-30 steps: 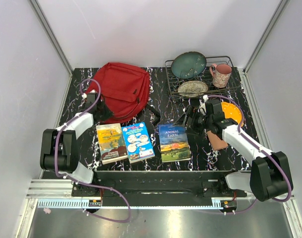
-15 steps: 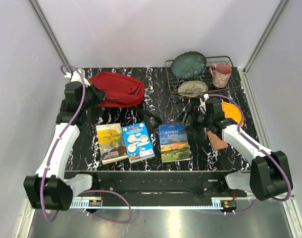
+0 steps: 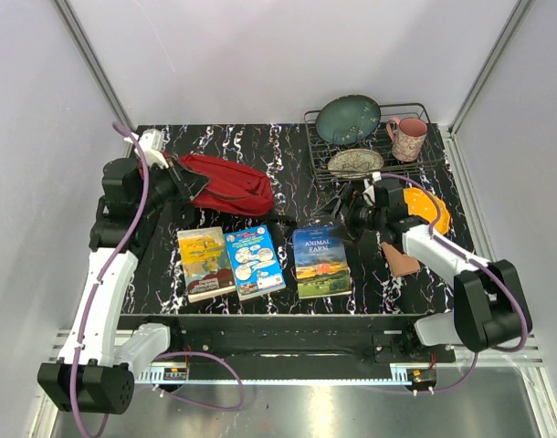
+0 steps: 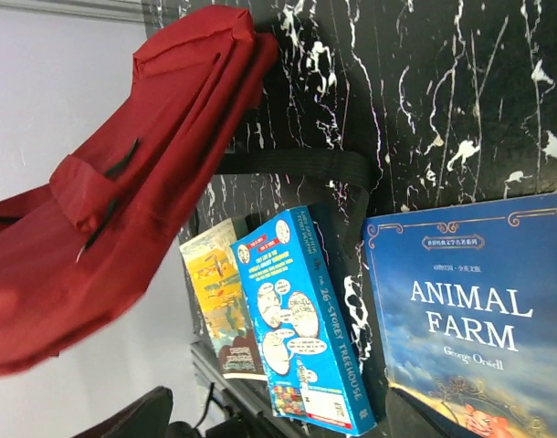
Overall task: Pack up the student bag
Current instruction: Move the student bag to the center of the board.
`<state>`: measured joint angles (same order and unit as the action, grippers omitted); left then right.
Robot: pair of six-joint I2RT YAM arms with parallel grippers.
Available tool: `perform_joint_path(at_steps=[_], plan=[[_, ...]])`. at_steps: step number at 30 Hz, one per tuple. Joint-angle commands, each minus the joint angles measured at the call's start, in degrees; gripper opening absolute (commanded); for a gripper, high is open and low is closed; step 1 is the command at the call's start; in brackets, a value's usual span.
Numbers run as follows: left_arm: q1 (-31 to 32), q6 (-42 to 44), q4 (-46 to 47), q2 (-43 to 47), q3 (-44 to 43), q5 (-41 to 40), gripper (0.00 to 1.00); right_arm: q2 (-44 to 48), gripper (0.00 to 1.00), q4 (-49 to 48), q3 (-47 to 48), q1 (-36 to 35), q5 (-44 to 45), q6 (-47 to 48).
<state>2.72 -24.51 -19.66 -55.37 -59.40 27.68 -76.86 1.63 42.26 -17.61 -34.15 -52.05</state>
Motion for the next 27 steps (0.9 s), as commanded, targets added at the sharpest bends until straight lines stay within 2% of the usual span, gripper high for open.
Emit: perform_joint_path(at_steps=[1,3,6,12,18,22,24,25,27], plan=[[0.27,2.89,7.7,1.49,-3.36,13.43,0.0,-5.82,1.0,-7.26,3.95,-1.99,-0.66,-11.47],[0.62,3.5,8.06,2.81,-0.57,15.64,0.0,-8.56,1.0,-7.78,6.42,-3.13,0.92,-15.77],[0.62,4.91,6.66,5.71,3.49,18.28,0.0,-14.62,0.99,-14.17,7.39,-5.42,0.84,-22.19],[0.62,5.45,1.03,12.39,10.61,14.42,0.0,-26.04,1.0,-28.16,7.22,-9.89,3.91,-33.53],[0.62,0.96,-0.38,17.14,18.17,12.93,0.0,-31.5,1.0,-30.01,10.73,-13.15,7.16,-34.17],[0.62,1.13,-2.74,19.25,20.37,11.87,0.0,-32.56,1.0,-30.54,11.0,-13.42,9.36,-33.73],[0.71,1.83,-3.54,20.13,20.55,11.17,0.0,-33.09,0.96,-32.9,10.48,-13.42,10.24,-33.64],[0.62,2.1,-4.24,20.3,20.64,11.08,0.0,-33.27,0.83,-33.61,10.47,-13.42,10.42,-33.64],[0.62,2.8,-4.86,20.66,20.46,10.55,0.0,-33.53,0.73,-34.76,10.91,-13.42,10.6,-32.77]])
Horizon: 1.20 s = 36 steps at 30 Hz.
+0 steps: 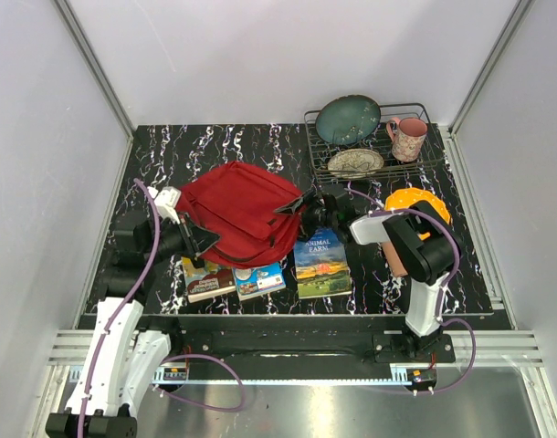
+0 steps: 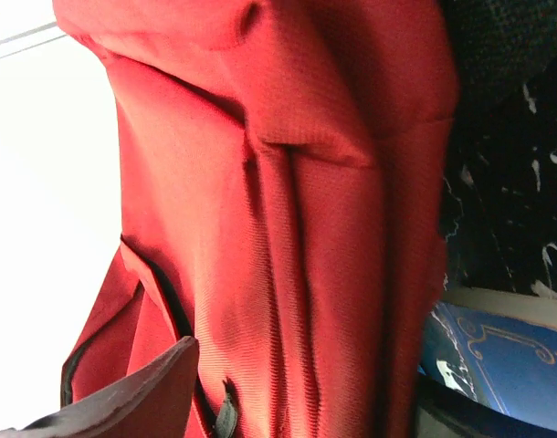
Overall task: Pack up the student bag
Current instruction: Move the student bag to the center of the board.
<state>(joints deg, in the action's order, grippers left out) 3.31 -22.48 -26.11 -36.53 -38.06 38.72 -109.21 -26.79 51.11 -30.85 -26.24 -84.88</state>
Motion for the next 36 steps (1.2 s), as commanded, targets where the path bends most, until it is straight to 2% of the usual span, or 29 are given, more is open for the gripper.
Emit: perform_joint_path(at_steps=[1,2,5,8,9,11,14,17,20,23,27,30,32,34,36], plan=[[0.03,0.94,1.06,1.9,-0.87,-0.75,0.0,-1.1,0.63,-6.52,2.32,-0.17,2.68,0.59],[0.03,1.03,0.89,1.99,-0.7,-1.01,0.0,-1.01,0.46,-6.96,2.41,-0.17,2.6,1.2],[0.03,1.47,0.62,1.99,-0.35,-1.89,0.0,0.22,0.24,-7.93,2.59,-0.17,2.94,3.4],[0.03,1.47,0.44,1.91,-0.26,-3.3,0.0,2.24,0.09,-7.67,3.11,-0.17,2.6,6.65],[0.03,1.47,0.36,1.82,-0.34,-4.6,0.0,3.72,0.0,-7.84,3.55,-0.35,2.16,9.01],[0.03,1.82,0.18,1.82,-1.04,-5.84,0.0,5.4,0.0,-7.32,5.3,-0.61,0.32,12.0],[0.03,3.05,0.0,1.47,-3.15,-7.69,0.0,9.62,0.0,-2.67,7.94,-1.67,-1.09,21.91],[0.03,4.63,0.0,1.11,-6.49,-6.73,0.0,15.59,0.0,5.93,9.79,-3.77,-0.48,31.31],[0.03,5.6,0.36,1.2,-9.22,-3.31,0.0,22.27,0.0,13.76,7.79,-5.27,1.01,37.05],[0.12,5.78,1.06,1.29,-10.19,1.17,0.0,30.35,0.0,15.79,0.43,-5.36,3.2,36.98],[0.29,4.64,4.47,1.2,-8.52,7.32,0.0,45.72,0.0,20.8,-10.57,-5.62,9.44,34.0],[0.91,2.8,8.42,-0.02,-5.19,10.14,0.0,59.16,0.0,25.54,-20.59,-5.89,18.57,28.65],[2.22,1.66,10.45,-2.57,-2.73,9.45,0.0,68.72,0.0,30.35,-27.34,-5.89,25.87,23.48],[3.97,1.56,11.95,-6.78,-1.4,7.78,0.0,73.5,0.0,31.97,-30.97,-5.89,31.66,20.82],[5.38,2.26,12.66,-10.12,-1.75,6.03,0.0,76.77,0.0,32.67,-34.23,-5.89,33.53,18.44]])
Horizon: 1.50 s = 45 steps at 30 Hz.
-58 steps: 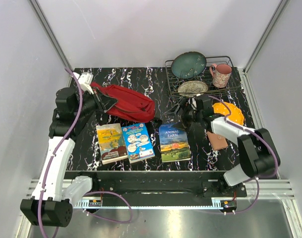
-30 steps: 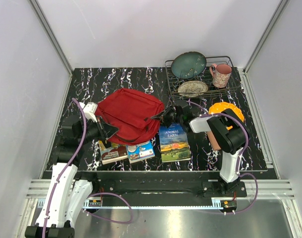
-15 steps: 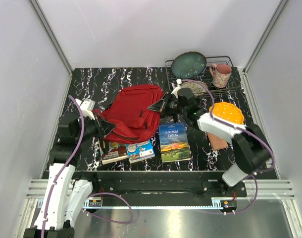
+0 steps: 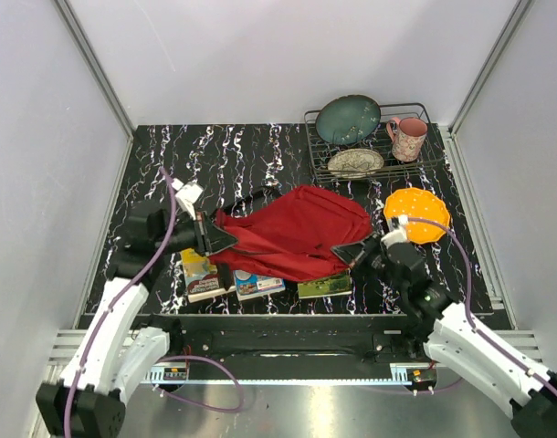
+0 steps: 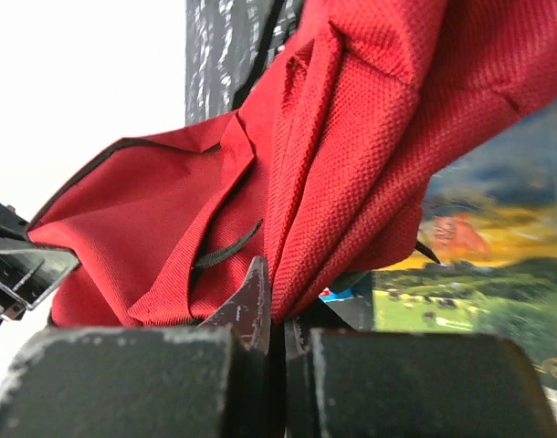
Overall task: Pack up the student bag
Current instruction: Move the student bag to the center of the board, then unzip the student bag at the center of the board.
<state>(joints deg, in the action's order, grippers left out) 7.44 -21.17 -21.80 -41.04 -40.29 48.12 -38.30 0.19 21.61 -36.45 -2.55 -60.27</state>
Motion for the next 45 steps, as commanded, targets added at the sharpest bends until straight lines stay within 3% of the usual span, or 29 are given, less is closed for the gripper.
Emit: perform_joint_path(at_steps=[1,7,9,11,18,25,29,33,36,42,45], plan=[[2.39,1.04,8.18,-8.68,0.22,-4.25,0.0,5.96,0.0,5.7,-5.17,-0.29,10.8,-6.7],[5.47,2.62,5.55,-18.63,-2.51,-7.33,0.07,-3.52,0.0,7.2,-3.24,-0.29,11.43,-10.65],[5.48,3.59,3.0,-20.22,-3.47,-7.68,0.28,-8.09,0.0,6.15,-2.1,-0.29,10.64,-10.66],[5.57,4.29,0.46,-19.79,-3.83,-9.26,0.56,-11.07,0.03,5.97,-1.3,-0.29,9.4,-10.39],[5.57,3.77,-5.09,-8.82,-7.42,-17.7,0.99,-16.36,0.18,1.67,-3.5,-0.29,9.67,-10.31],[6.53,2.71,-8.17,-9.06,-13.32,-17.1,0.99,-22.33,0.45,-6.07,-4.64,-0.29,7.82,-10.57],[14.15,1.57,-7.29,-12.91,-14.19,-20.94,0.99,-23.57,0.47,-7.22,-4.38,-0.29,6.85,-10.66],[28.64,0.52,-7.12,-17.58,-15.69,-28.77,0.99,-22.17,0.49,-6.34,-4.29,-0.29,7.55,-10.83],[34.89,0.07,-6.67,-20.83,-16.66,-32.73,0.93,-20.06,0.49,-4.32,-4.2,-0.29,8.87,-10.83],[44.22,-0.36,-6.15,-28.04,-19.12,-37.83,0.88,-17.25,0.48,-0.63,-3.77,-0.2,10.63,-11.71],[45.55,-1.68,-4.74,-31.11,-19.73,-38.36,0.86,-16.98,0.47,-0.54,-3.94,-0.29,10.9,-11.97]])
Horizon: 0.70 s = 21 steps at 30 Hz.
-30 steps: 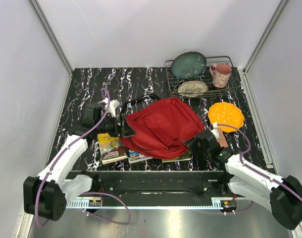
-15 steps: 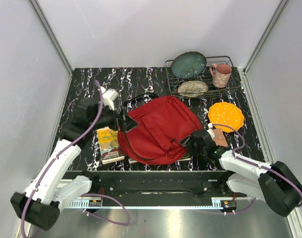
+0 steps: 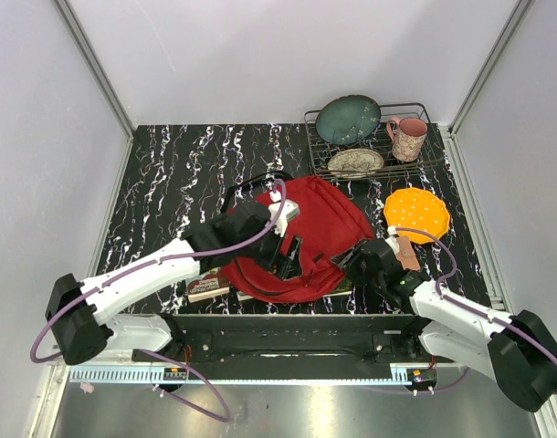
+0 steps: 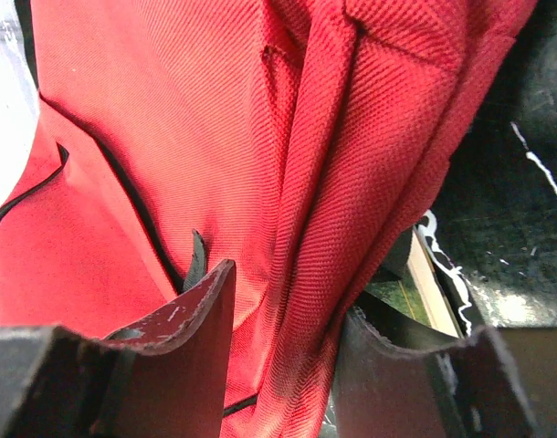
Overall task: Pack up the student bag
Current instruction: Unzip the student bag at the center of the board.
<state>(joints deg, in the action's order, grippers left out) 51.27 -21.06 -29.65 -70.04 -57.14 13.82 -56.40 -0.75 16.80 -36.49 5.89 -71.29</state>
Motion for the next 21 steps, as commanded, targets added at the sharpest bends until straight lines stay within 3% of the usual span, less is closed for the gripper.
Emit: perform_joint_path(at_steps=[1,13,21], plan=[[1.99,-2.23,3.72,-2.9,-3.15,-3.89,0.85,1.21,0.47,0.4,0.78,-0.25,2.46,-1.22],[5.6,-5.66,5.3,-13.27,-6.66,-4.68,0.77,-0.02,0.47,0.49,0.96,-0.16,2.63,-1.75],[6.57,-4.87,6.89,-17.67,-6.66,-1.08,0.63,0.24,0.46,0.49,0.78,-0.25,2.72,-2.19]])
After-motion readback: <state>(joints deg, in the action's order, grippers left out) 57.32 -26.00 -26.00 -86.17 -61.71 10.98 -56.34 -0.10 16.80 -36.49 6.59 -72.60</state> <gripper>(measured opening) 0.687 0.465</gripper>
